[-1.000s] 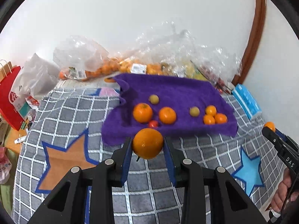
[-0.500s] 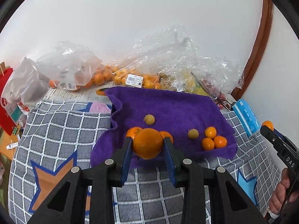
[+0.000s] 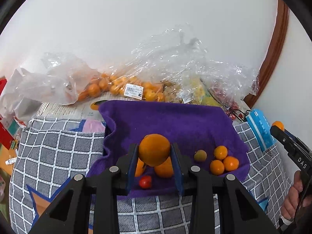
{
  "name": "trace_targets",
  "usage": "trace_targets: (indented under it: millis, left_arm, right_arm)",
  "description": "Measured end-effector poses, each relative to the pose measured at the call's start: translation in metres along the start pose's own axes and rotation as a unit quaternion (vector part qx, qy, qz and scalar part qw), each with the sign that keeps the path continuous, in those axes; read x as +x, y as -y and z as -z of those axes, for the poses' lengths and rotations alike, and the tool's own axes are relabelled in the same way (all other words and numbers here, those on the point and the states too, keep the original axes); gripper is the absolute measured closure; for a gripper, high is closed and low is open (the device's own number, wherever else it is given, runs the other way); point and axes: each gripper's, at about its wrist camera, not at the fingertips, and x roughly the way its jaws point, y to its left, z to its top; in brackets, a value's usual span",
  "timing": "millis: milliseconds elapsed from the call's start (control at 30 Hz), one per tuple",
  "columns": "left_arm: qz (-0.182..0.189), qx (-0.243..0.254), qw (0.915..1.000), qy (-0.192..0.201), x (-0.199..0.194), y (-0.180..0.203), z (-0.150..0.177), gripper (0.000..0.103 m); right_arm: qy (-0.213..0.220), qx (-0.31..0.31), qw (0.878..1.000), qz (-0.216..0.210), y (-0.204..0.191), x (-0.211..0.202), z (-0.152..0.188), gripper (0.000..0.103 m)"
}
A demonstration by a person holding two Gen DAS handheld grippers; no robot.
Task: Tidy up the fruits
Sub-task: 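Lower the orange into the fruit row and open the right tool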
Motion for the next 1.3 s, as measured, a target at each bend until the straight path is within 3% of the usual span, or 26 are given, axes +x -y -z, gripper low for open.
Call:
trace_targets:
  millis: [233, 567, 767, 1300]
  left_arm:
    - [0.025, -0.005, 0.9997, 0.005, 0.011, 0.006, -0.008, 0.071]
    - [0.048, 0.027, 0.9976, -0.043, 0.055, 0.037, -0.001, 0.071]
    - [0.047, 0.041, 0.9948, -0.081, 0.079, 0.052, 0.012, 0.071]
    - [0.027, 0.062, 0.9925, -0.101, 0.094, 0.062, 0.021, 0.071]
  right_arm:
    - [-0.015, 0.01, 1.0, 0.001, 0.013, 0.024, 0.001, 0.06]
    - [-0.06, 0.017, 0.998, -0.016, 0.017, 0.075, 0.022, 0.06]
    - [-0.093, 0.011, 0.995, -0.02, 0.014, 0.097, 0.04, 0.06]
    - [-0.088, -0.016, 0.996, -0.013, 0.004, 0.108, 0.047, 0.06]
